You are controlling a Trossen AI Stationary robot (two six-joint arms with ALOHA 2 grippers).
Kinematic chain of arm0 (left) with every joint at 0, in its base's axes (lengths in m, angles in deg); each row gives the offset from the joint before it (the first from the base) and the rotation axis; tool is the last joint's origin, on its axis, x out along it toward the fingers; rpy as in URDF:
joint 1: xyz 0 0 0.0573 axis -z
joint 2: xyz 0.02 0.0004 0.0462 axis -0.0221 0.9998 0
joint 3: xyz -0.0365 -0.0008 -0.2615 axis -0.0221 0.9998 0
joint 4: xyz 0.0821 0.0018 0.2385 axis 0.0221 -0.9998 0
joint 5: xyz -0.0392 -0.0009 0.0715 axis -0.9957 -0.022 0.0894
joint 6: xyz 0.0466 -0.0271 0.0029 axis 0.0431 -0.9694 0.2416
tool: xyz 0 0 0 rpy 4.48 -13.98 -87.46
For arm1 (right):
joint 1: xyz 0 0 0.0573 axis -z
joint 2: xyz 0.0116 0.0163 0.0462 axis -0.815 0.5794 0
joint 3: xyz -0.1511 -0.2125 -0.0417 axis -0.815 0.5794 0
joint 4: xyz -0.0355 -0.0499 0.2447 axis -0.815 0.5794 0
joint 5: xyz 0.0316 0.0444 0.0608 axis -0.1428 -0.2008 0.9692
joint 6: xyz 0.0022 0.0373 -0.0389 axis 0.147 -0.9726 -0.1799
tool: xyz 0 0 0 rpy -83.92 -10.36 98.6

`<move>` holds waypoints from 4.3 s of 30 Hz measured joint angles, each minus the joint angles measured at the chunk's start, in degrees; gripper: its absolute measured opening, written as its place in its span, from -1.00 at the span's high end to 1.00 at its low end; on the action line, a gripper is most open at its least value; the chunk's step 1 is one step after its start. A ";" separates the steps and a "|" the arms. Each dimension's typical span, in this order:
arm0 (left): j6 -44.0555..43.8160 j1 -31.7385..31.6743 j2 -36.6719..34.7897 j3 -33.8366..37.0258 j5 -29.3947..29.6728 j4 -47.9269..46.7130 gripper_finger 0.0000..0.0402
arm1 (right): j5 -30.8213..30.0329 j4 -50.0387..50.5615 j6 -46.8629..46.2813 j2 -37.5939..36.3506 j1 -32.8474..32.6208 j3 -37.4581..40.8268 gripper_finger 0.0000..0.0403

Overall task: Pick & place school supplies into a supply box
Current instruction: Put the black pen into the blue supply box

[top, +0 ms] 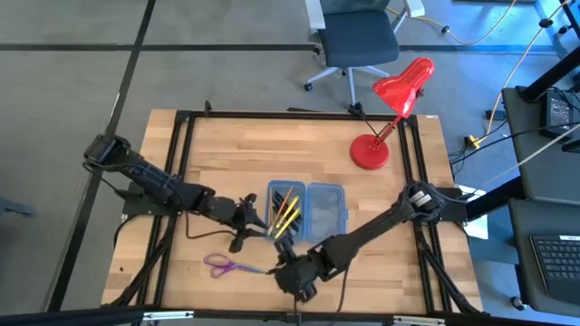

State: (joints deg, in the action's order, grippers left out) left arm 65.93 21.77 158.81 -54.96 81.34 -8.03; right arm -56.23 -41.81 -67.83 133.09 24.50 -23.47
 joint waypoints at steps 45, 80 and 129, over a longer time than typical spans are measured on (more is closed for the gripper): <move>1.60 7.16 -6.16 0.00 1.63 -0.73 0.49 | 5.78 -32.92 -12.06 7.61 3.71 17.70 0.13; 1.60 7.16 -6.16 0.00 1.63 -0.74 0.50 | 7.00 -11.44 -8.86 8.73 4.14 4.25 0.71; -2.51 7.16 -6.16 0.00 -0.47 -0.58 0.49 | 13.14 20.23 33.05 8.31 17.60 -10.25 0.72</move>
State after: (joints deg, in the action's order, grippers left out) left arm 63.41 28.92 152.65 -54.96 80.87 -8.61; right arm -43.08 -21.58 -34.78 141.40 42.10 -33.72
